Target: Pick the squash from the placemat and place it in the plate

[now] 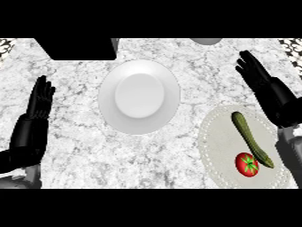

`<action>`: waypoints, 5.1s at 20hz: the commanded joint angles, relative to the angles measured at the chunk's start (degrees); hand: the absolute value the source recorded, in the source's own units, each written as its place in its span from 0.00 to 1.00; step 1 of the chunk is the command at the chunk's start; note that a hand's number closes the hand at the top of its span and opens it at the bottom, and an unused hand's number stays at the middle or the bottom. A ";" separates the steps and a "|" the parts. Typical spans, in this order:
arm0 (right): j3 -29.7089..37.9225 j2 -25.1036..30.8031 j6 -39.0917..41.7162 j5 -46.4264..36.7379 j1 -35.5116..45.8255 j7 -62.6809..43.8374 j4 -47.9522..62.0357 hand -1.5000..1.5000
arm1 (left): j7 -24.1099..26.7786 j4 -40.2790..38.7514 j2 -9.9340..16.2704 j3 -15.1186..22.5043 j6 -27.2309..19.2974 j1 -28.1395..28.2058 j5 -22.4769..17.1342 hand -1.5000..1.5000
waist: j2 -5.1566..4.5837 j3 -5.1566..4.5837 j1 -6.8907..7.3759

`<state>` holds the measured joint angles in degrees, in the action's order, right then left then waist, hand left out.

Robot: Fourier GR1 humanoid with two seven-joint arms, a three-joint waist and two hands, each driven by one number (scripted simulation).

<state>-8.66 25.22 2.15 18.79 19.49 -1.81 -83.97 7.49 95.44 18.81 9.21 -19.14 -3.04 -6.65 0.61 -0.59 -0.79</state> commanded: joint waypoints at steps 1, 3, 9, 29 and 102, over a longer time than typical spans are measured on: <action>-1.62 -1.10 3.86 -1.05 -0.81 1.34 -2.29 1.00 | -1.82 2.14 0.93 -1.41 2.13 0.03 -0.57 0.50 | -0.55 0.60 0.93; -8.57 -3.97 10.51 0.00 -0.27 6.06 -4.53 1.00 | -3.79 -1.34 2.97 -1.33 3.49 -5.17 -0.49 0.50 | -0.73 0.65 0.68; -19.47 10.38 8.94 -30.08 4.29 8.03 -6.23 1.00 | -6.84 -1.07 4.30 0.57 6.93 -4.85 -1.91 0.50 | 0.16 0.22 0.46; -6.95 12.82 -1.28 -28.77 -16.16 18.60 -9.84 0.00 | -12.09 -5.81 6.32 -5.71 13.82 -13.77 -4.77 0.50 | -0.34 0.38 -0.24; 10.92 10.26 -4.94 -68.00 26.45 34.80 56.54 1.00 | -15.65 -3.16 -2.74 -12.51 22.17 -14.65 3.43 0.50 | -1.40 0.75 3.09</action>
<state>-0.82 33.63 -5.15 -52.59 41.08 24.65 -31.55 -7.34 92.48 15.98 -2.88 3.04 -17.24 -3.11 -0.86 0.15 2.54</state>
